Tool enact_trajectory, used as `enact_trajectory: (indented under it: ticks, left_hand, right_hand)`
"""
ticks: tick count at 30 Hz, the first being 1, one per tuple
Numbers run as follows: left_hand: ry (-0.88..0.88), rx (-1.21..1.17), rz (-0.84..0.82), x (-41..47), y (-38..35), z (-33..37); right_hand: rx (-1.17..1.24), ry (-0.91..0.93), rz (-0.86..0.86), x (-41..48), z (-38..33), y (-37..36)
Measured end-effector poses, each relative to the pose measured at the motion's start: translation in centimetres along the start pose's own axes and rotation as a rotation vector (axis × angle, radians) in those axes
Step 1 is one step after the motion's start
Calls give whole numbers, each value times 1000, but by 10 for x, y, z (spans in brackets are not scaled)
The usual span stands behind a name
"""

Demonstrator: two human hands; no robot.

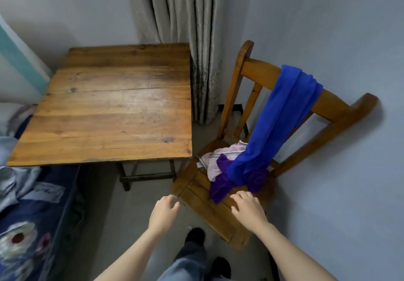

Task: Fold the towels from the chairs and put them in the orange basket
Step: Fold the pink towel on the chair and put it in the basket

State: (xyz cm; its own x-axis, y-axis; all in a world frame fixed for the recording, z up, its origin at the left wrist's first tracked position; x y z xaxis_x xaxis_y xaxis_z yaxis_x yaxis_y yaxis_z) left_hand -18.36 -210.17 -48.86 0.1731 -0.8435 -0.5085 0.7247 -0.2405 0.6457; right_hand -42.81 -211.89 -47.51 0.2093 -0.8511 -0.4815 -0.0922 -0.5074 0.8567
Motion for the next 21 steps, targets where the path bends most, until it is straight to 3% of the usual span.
enact_trajectory:
  ticks: [12,21]
  left_hand:
    - [156,-60,-233,99,-63,21]
    - [294,-389,-279,204,-142,34]
  right_hand:
    - [32,-90,49,110,8,9]
    - [11,-192,113,236,42,3]
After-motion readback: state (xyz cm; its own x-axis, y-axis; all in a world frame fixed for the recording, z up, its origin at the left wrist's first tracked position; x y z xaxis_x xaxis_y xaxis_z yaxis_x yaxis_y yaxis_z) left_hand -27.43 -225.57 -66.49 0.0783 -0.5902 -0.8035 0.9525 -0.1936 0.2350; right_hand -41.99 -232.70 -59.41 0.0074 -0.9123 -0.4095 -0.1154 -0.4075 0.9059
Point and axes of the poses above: each hand's wrist, its own x-axis towards the middle knuckle, its own y-axis out of the back of the hand, z = x × y, the point moved 8 cm from there along x, towards the middle knuckle, and after that the axes turned 6 degrees about -x, right-handed, at the moved point
